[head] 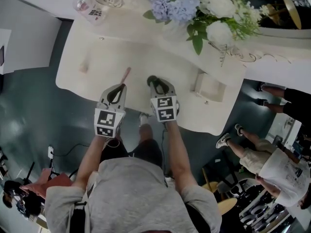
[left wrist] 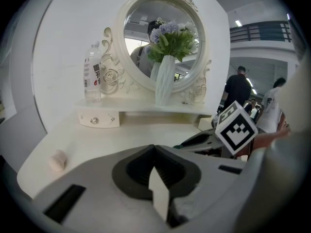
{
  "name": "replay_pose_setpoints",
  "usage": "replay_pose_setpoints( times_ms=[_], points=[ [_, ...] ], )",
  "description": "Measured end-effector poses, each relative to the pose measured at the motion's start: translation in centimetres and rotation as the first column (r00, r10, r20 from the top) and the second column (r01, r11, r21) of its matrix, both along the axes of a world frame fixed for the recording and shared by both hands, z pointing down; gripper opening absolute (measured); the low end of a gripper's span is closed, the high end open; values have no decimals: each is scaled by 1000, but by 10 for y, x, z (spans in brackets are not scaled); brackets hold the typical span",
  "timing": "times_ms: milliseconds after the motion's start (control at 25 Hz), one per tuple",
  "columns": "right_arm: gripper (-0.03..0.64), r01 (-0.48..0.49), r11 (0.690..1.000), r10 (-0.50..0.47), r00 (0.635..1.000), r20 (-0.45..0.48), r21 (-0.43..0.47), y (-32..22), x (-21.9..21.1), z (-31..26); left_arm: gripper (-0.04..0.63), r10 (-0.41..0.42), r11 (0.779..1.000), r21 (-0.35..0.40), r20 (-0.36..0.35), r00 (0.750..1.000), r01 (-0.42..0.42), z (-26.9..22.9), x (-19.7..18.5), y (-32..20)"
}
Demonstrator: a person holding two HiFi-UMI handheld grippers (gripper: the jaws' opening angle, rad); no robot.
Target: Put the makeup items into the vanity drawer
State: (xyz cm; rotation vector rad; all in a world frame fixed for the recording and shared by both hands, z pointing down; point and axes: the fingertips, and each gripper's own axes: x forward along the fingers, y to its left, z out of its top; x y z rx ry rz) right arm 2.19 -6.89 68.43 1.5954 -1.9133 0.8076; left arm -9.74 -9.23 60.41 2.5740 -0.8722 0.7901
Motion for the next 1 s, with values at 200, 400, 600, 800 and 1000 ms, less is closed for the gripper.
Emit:
replay_pose_setpoints(
  times_ms=[200, 400, 600, 800, 1000],
  points=[
    [32, -27, 999, 28, 999, -27, 35, 0, 8, -6, 2, 2, 1000, 22, 2, 1000, -2, -6, 2, -3],
    [31, -60, 994, 64, 997, -41, 92, 2, 19, -29, 2, 42, 998, 45, -9, 999, -41, -15, 13, -1],
    [31, -134, 976, 144, 989, -46, 170, 13, 45, -68, 2, 84, 994, 80, -30, 996, -81, -38, 35, 1],
    [31, -229, 942, 252, 966, -64, 246, 30, 87, -109, 2, 147, 983, 120, -53, 988, -140, -63, 69, 4],
    [31, -320, 899, 360, 929, -90, 300, 55, 134, -132, 2, 229, 964, 155, -79, 970, -215, -83, 110, 14]
  ],
)
